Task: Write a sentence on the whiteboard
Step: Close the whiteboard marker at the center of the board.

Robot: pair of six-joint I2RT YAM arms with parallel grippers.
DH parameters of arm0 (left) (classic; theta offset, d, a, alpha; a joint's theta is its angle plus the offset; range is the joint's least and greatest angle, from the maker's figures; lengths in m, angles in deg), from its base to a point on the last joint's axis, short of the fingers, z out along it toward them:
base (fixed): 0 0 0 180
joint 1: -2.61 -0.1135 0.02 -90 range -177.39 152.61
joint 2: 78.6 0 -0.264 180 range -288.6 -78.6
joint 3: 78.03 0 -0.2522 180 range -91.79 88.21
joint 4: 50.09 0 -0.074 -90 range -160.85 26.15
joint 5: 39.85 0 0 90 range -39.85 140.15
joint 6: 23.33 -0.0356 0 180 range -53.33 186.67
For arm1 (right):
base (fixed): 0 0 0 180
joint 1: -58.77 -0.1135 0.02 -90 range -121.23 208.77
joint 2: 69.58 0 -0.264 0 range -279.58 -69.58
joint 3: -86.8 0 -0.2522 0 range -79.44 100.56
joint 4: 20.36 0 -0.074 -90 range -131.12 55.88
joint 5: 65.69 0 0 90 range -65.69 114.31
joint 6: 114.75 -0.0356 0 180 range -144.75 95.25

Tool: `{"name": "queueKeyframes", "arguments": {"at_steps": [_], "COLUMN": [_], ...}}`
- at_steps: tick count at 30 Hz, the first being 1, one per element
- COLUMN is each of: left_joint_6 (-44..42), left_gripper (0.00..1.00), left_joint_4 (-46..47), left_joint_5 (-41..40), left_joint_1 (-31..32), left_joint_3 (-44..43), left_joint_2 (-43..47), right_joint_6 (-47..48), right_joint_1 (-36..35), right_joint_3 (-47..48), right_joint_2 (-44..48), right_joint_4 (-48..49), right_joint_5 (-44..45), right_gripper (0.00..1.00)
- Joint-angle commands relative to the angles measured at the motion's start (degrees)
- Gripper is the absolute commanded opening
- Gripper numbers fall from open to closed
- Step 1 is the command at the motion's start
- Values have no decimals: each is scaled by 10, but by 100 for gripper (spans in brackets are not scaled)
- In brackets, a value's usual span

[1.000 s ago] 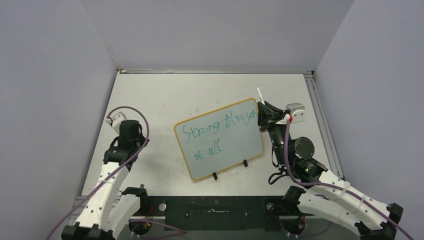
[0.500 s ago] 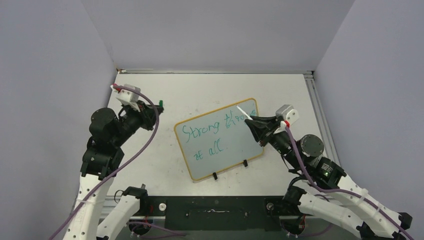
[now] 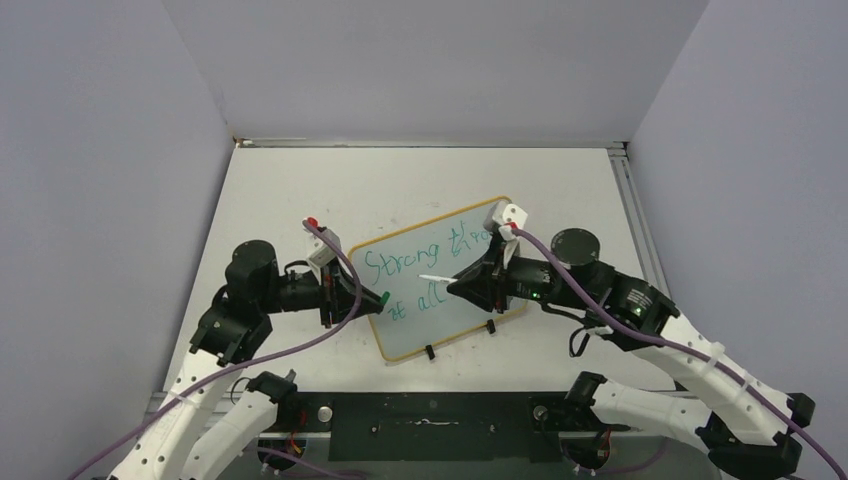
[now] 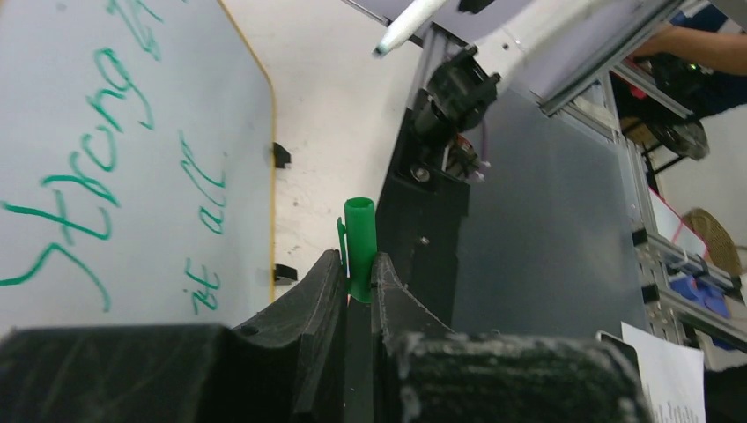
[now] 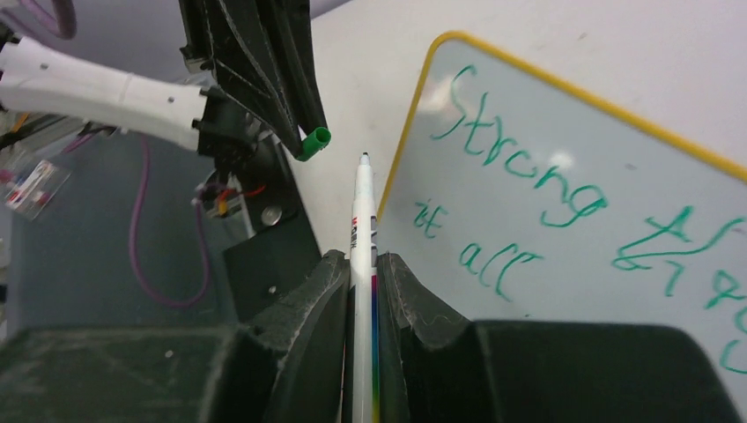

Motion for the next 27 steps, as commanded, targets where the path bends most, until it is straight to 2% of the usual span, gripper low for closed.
{"name": "queueKeyframes", "arguments": {"at_steps": [1, 10, 14, 19, 27], "left_joint_6": [-1, -9, -10, -12, -17], "left_gripper": [0, 0, 0, 0, 0], "left_joint_4": [15, 40, 41, 39, 33], "left_joint_5": [19, 5, 2, 1, 3], "left_joint_1": [46, 123, 135, 144, 157], "left_joint_3": [22, 66, 68, 67, 63], "left_joint_2": [20, 4, -4, -8, -21], "right_joint_6": [-32, -15, -11, -8, -3], "right_joint_1": [7, 51, 82, 85, 84], "right_joint_3": [30, 40, 34, 21, 1], "right_joint_2": [-41, -82, -88, -101, -116], "right_joint_4": [-53, -116, -125, -123, -113], "right_joint_5": [-126, -229, -296, -342, -379], "right_gripper": [5, 5, 5, 5, 5]}}
